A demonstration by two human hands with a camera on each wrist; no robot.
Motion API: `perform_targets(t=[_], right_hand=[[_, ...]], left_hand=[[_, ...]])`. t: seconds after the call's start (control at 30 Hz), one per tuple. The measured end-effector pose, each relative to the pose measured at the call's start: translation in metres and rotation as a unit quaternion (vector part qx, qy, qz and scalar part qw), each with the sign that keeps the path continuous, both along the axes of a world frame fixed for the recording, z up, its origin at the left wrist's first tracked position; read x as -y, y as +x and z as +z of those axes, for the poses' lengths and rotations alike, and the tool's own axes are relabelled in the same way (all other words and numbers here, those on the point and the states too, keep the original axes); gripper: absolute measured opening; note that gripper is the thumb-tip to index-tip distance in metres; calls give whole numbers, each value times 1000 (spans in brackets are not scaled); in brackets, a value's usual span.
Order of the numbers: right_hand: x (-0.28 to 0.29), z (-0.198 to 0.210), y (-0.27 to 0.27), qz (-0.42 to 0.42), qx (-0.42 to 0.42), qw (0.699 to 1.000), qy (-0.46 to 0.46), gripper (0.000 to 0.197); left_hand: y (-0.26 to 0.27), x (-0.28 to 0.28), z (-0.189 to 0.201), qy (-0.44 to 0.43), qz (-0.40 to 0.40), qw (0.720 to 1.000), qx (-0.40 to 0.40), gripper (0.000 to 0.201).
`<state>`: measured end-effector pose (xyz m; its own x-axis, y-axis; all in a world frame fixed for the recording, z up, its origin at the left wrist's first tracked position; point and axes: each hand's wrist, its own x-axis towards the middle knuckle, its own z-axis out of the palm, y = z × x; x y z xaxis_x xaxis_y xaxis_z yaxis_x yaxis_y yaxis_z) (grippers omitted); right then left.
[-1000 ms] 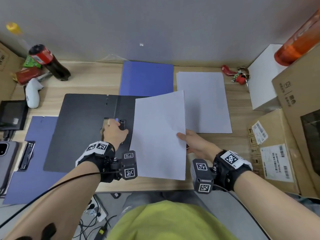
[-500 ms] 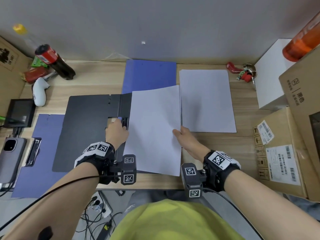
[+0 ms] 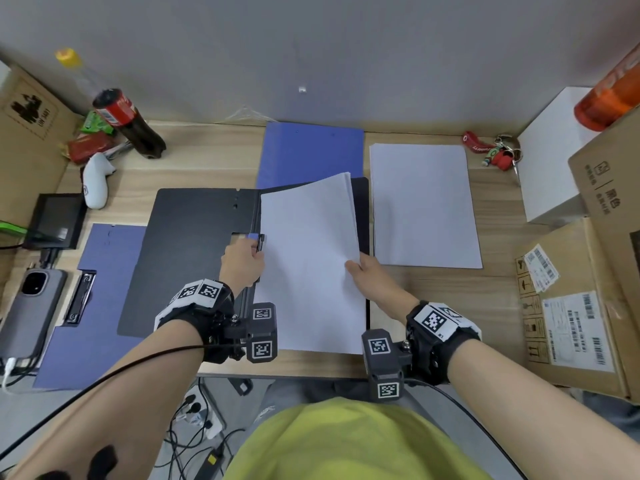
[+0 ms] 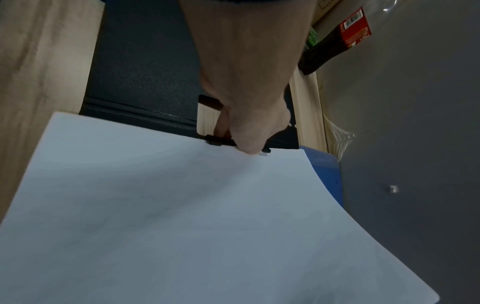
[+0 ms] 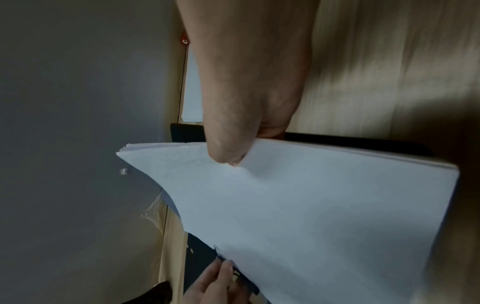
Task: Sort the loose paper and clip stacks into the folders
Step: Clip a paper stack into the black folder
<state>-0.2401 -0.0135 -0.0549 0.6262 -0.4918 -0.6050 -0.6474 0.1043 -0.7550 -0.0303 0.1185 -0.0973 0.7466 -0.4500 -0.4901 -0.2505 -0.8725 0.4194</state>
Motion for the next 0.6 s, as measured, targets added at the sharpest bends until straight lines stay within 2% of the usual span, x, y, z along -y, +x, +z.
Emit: perform_targets(t=[0.17,0.3,0.37,0.43,0.5,0.6], right_hand=[[0,0,10,-29,-2,1000,1,24],[3,3,11,-21,-1,999,27,37],[8,2,10,-17,-8,999,47,46],[13,4,9,-42,-13,998,46,53],[18,8,10,-81,2,997,12,50],[16,15,18,-121,18,992,11,39]], left_hand=[[1,2,2,-10,-11,1000,12,5],[-1,3,5,-43,16,999,17,12],[2,0,4,-61,44,997,-8,11],[9,-5,-2,-73,53,994,-65,35],[18,-14,-5,-100,66,987,-107,40],[35,-31,-3,-147,99,978,-106,37]])
